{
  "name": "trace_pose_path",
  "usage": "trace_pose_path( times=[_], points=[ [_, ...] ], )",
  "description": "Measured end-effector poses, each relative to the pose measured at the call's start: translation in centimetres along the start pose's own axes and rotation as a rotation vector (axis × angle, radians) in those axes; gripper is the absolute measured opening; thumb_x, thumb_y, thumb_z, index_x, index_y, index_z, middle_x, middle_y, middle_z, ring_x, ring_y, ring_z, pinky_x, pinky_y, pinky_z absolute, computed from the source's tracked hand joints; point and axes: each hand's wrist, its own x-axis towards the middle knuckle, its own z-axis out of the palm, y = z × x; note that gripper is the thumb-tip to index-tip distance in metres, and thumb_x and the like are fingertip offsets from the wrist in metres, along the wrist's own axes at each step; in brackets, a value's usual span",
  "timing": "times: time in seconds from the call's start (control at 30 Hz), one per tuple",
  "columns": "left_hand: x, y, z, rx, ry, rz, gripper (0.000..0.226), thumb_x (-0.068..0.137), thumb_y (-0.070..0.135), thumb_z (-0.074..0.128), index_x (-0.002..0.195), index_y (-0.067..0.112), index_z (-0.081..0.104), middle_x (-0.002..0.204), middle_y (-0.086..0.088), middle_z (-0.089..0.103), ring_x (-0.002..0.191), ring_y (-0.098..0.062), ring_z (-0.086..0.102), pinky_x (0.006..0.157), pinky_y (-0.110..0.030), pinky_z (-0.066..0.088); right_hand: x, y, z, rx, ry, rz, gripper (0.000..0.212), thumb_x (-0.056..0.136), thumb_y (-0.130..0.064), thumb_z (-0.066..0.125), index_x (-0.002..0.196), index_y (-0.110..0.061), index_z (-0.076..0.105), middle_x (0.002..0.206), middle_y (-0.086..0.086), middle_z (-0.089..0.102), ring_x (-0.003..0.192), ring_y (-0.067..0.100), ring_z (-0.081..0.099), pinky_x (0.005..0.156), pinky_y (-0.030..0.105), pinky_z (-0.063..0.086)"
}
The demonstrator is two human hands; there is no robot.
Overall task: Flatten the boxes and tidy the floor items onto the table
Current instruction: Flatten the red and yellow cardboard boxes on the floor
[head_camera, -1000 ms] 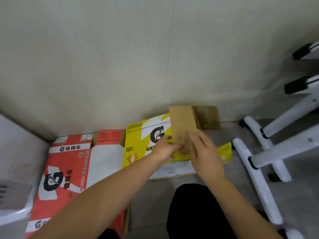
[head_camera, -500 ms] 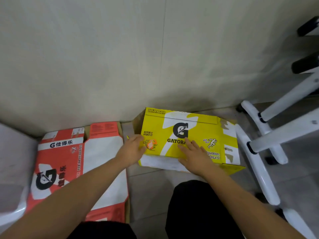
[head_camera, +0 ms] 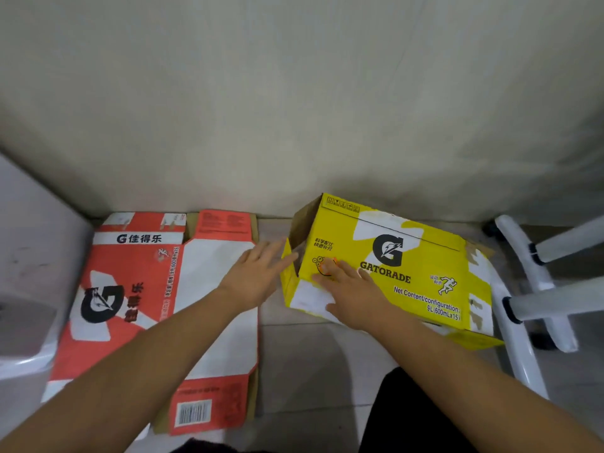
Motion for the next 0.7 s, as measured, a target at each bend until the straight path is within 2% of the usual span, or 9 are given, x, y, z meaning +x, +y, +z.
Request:
trace_pose_path(
  times=[0.07,0.17,0.23,0.3,0.37,0.47,0.53,0.63,0.7],
  points=[
    [1.5,0.2,-0.5,-0.002,0.002,-0.008,0.084,0.08,0.024,0.075,0.153,0.032,0.034,0.164,-0.011,0.019,0.144,-0.043,0.027,0.108,-0.052,0.039,-0.3,0.3,0.3,0.007,-0.009,0.007,0.068,0.096,-0.037,0.055,0.152,-0.039,0.017,0.164,-0.008,-0.008,0.152,0.024,-0.001,0.117,0.054,0.02],
    [3.2,0.3,-0.9,0.043,-0.06,-0.068,0.057,0.088,0.03,0.069,0.141,0.028,0.05,0.166,-0.01,0.012,0.149,-0.044,0.013,0.116,-0.053,0.025,-0.6,0.9,0.9,-0.019,-0.018,-0.007,0.067,0.096,-0.041,0.053,0.152,-0.041,0.015,0.164,-0.01,-0.009,0.152,0.022,0.002,0.117,0.054,0.022],
    [3.6,0.3,-1.4,0.127,-0.044,-0.036,0.045,0.077,0.028,0.08,0.119,0.022,0.068,0.156,-0.013,0.038,0.143,-0.044,0.032,0.112,-0.057,0.033,-0.8,1.0,1.1,-0.021,-0.029,-0.012,0.066,0.096,-0.042,0.052,0.152,-0.041,0.015,0.164,-0.011,-0.01,0.152,0.02,0.002,0.118,0.054,0.019],
    [3.2,-0.3,-1.4,0.218,0.033,0.002,0.043,0.057,0.028,0.092,0.096,0.017,0.076,0.125,-0.011,0.066,0.122,-0.038,0.059,0.102,-0.062,0.045,-1.0,1.0,0.8,-0.018,-0.02,0.011,0.066,0.097,-0.044,0.05,0.153,-0.04,0.014,0.164,-0.01,-0.009,0.152,0.021,0.002,0.119,0.053,0.017],
    [2.2,-0.8,-1.7,0.229,0.135,0.017,0.037,0.062,0.034,0.089,0.088,0.014,0.073,0.106,-0.008,0.07,0.112,-0.032,0.064,0.102,-0.065,0.043,-1.3,1.2,-0.2,-0.007,0.032,0.053,0.068,0.097,-0.047,0.049,0.154,-0.039,0.011,0.165,-0.009,-0.008,0.152,0.024,0.004,0.12,0.051,0.013],
    [0.0,-0.2,-4.5,0.134,0.395,-0.033,0.02,0.086,0.034,0.062,0.083,0.013,0.061,0.084,-0.005,0.063,0.086,-0.03,0.065,0.103,-0.052,0.041,-1.9,1.2,-1.8,0.0,0.226,0.038,0.071,0.096,-0.045,0.054,0.154,-0.039,0.014,0.165,-0.009,-0.008,0.152,0.024,0.003,0.121,0.047,0.011],
    [-1.4,0.6,-7.9,0.101,0.505,-0.092,0.017,0.087,0.028,0.062,0.08,0.014,0.056,0.076,-0.004,0.057,0.069,-0.03,0.061,0.082,-0.042,0.041,-2.1,0.4,-3.0,0.041,0.387,-0.018,0.072,0.094,-0.041,0.057,0.154,-0.037,0.019,0.165,-0.007,0.002,0.152,0.023,0.008,0.12,0.045,0.017],
    [-3.7,1.5,-13.1,0.089,0.637,-0.105,0.021,0.084,0.015,0.075,0.081,0.013,0.054,0.077,-0.005,0.055,0.068,-0.031,0.055,0.065,-0.04,0.041,-2.1,-1.6,-5.9,0.134,0.609,-0.137,0.062,0.093,-0.04,0.058,0.148,-0.03,0.032,0.162,-0.004,0.021,0.15,0.021,0.02,0.116,0.044,0.031],
    [-5.5,1.7,-16.4,0.099,0.697,-0.092,0.015,0.085,0.009,0.072,0.083,0.012,0.058,0.081,-0.006,0.057,0.073,-0.031,0.055,0.064,-0.042,0.044,-2.4,-2.7,-9.0,0.191,0.717,-0.264,0.052,0.093,-0.039,0.056,0.141,-0.026,0.042,0.161,-0.004,0.025,0.148,0.02,0.023,0.117,0.041,0.029]
  ],
)
